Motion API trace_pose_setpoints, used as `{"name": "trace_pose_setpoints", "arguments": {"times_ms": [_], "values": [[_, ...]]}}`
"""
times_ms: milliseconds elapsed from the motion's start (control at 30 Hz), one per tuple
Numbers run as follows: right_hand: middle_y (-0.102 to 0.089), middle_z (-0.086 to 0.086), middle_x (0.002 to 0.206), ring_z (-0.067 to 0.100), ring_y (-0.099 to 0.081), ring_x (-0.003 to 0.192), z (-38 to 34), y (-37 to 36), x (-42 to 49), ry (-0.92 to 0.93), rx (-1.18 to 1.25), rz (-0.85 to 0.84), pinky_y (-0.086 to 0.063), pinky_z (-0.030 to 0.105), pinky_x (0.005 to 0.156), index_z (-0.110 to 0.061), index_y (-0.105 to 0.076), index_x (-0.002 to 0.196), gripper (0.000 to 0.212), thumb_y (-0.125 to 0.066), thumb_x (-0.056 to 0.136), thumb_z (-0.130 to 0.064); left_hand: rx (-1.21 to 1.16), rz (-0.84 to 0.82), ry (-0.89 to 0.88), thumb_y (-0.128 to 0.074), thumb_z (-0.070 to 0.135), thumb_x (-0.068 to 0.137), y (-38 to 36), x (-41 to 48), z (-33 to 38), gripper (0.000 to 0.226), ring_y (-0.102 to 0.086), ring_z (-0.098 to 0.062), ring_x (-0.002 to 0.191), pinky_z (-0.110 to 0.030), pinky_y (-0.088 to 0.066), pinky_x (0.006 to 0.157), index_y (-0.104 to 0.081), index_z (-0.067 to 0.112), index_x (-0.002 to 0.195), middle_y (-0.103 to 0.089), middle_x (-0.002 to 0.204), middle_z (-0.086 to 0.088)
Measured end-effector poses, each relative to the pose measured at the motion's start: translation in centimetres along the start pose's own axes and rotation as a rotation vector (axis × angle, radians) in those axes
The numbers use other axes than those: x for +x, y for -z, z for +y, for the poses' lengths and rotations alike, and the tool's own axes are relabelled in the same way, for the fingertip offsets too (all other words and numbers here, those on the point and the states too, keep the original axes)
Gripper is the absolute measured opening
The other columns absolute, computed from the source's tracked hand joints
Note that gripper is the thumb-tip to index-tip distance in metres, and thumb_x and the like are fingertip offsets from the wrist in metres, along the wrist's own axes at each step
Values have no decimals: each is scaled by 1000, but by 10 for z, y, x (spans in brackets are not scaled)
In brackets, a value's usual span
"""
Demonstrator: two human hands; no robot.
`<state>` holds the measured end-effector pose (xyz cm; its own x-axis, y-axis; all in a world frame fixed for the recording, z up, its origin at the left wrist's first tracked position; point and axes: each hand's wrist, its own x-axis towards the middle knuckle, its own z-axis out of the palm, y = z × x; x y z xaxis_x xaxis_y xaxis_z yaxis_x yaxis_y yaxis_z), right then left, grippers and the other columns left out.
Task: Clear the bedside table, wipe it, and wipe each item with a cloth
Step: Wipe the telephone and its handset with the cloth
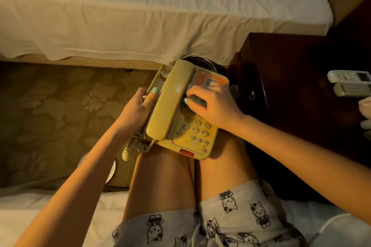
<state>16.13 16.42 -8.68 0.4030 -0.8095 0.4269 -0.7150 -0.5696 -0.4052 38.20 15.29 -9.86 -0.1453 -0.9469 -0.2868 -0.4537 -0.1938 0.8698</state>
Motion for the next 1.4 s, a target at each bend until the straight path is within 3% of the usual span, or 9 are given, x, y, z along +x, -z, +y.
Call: {"name": "trace_pose_setpoints", "arguments": {"times_ms": [167, 367, 467, 567, 767, 900, 1000, 1233, 1400], "values": [[-68, 1, 72, 18, -64, 65, -4, -1, -7, 145, -60, -63, -45, 32, 68, -9, -65, 84, 18, -56, 90, -24, 5, 31, -36, -39, 42, 102, -8, -2, 0, 32, -52, -13, 73, -33, -40, 64, -49, 11, 107, -58, 85, -3], [-65, 8, 67, 30, -62, 62, 40, 12, 30, -127, -235, 41, -41, 32, 61, -9, -66, 89, 25, -49, 92, -28, -35, 57, -24, -38, 40, 103, -16, -4, 2, 35, -51, -11, 73, -28, -40, 62, -51, 9, 113, -58, 87, -2], [-67, 14, 74, 36, -63, 70, 49, 9, 42, -276, -297, 74, -34, 30, 57, -10, -65, 94, 25, -50, 94, -30, -64, 51, -15, -35, 42, 103, -17, -6, 3, 40, -55, -14, 82, -30, -43, 70, -51, 8, 117, -60, 96, -5], [-67, 7, 69, 26, -63, 64, 31, 3, 25, -158, -222, 119, -33, 24, 56, -9, -66, 89, 21, -55, 91, -27, -91, 38, -9, -29, 45, 104, -13, -10, -2, 44, -56, -16, 98, -32, -44, 84, -51, 11, 121, -60, 109, -6], [-71, 3, 82, 18, -65, 76, 21, 5, 5, -75, -35, 107, -39, 21, 73, -9, -69, 94, 25, -56, 88, -30, -82, 32, 14, -34, 49, 101, -14, -11, 1, 42, -55, -10, 89, -29, -43, 76, -50, 15, 119, -58, 100, 1], [-72, 1, 78, 15, -64, 65, -12, -7, -23, 114, 43, 34, -37, 26, 71, -9, -71, 90, 18, -62, 87, -24, -78, 86, 10, -33, 48, 102, -15, -10, 2, 42, -55, -15, 94, -34, -44, 82, -51, 13, 118, -59, 105, -4], [-73, 1, 78, 14, -66, 66, -22, -9, -41, 227, 21, 1, -33, 25, 70, -8, -71, 86, 16, -64, 87, -22, -12, 104, -28, -37, 43, 103, -18, -7, 3, 39, -52, -17, 86, -35, -40, 73, -50, 8, 114, -57, 98, -9], [-71, 1, 73, 18, -67, 66, 5, -3, -21, -81, -101, 199, -41, 31, 71, -10, -69, 81, 18, -60, 88, -25, -10, 157, -5, -36, 43, 103, -28, -11, 0, 33, -50, -6, 77, -24, -38, 64, -48, 14, 110, -53, 88, 6], [-64, -1, 60, 12, -53, 54, -25, -11, -43, 16, -24, 137, -34, 27, 71, -8, -66, 79, 19, -61, 86, -24, 7, 206, 41, -36, 45, 102, -29, -11, 5, 37, -47, -5, 74, -23, -36, 61, -49, 12, 109, -51, 85, 6]]}}
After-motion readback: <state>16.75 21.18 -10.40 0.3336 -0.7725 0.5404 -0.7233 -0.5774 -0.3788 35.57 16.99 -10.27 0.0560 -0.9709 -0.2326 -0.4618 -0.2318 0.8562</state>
